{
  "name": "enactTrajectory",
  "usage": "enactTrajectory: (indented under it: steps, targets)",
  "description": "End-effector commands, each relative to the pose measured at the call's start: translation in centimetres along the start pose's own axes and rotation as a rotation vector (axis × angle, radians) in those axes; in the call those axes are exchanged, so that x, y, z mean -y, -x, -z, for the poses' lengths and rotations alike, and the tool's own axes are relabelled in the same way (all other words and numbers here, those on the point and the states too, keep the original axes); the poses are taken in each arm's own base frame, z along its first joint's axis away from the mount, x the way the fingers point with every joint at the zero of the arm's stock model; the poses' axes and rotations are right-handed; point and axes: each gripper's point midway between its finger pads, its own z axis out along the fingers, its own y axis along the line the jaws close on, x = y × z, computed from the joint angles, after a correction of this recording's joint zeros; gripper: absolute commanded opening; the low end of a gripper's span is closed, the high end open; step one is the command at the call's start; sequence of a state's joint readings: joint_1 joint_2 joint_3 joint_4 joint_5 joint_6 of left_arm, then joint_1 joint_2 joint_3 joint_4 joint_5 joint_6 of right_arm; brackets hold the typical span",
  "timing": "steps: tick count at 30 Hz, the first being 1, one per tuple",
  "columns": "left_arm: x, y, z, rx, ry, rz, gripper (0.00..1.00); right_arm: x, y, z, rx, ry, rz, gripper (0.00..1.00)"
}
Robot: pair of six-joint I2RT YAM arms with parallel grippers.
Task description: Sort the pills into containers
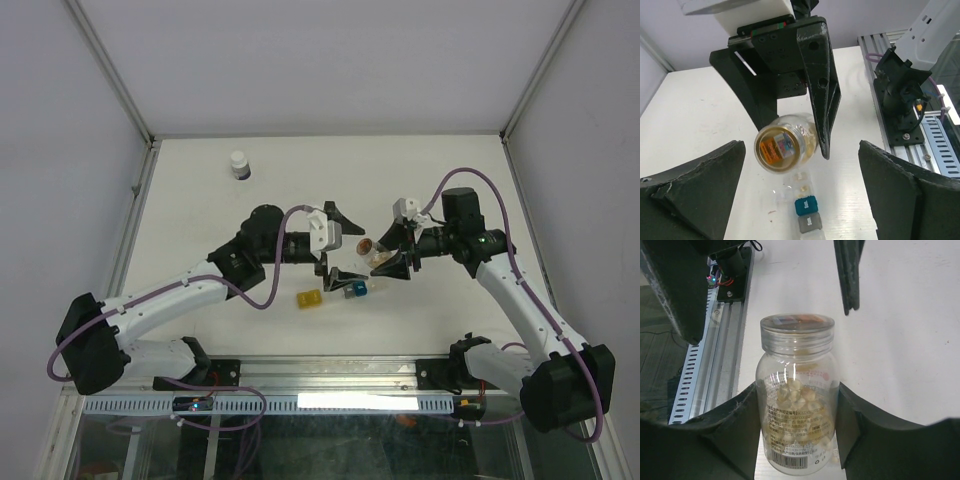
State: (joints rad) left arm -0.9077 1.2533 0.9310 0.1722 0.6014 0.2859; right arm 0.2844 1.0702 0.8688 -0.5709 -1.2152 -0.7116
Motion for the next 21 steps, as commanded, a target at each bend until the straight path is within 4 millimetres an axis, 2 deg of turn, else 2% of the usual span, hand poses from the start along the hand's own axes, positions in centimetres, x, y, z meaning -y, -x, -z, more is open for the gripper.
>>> enactTrajectory:
  steps: [1, 4, 7, 12, 15, 17, 21]
  targets:
    - [-1.1, 5.8, 2.5, 0.244, 0.144, -0.014, 0.99, 0.5, 1.4, 0.3, 0.025, -0.018, 0.063, 0.0]
    - [-2.2, 6.2, 4.5, 0.322, 0.29, 0.14, 0.99, 0.5, 1.3, 0.3, 0.024, -0.017, 0.059, 0.0]
    - [-2.4, 5.7, 5.5, 0.361, 0.35, 0.306, 0.99, 0.5, 1.3, 0.3, 0.023, -0.018, 0.06, 0.0]
    - [-1.6, 3.9, 5.5, 0.356, 0.353, 0.59, 0.99, 0.6, 1.2, 0.2, 0.022, -0.017, 0.057, 0.0]
    - [-2.9, 1.6, 5.1, 0.228, 0.467, 0.764, 0.9, 0.6, 1.2, 0.2, 0.022, -0.017, 0.056, 0.0]
    - [-3.6, 0.6, 4.8, 0.125, 0.55, 0.803, 0.85, 0.6, 1.2, 0.2, 0.022, -0.017, 0.055, 0.0]
    - [-3.6, 1.3, 3.7, 0.035, 0.625, 0.752, 0.83, 0.6, 1.2, 0.2, 0.02, -0.019, 0.055, 0.0]
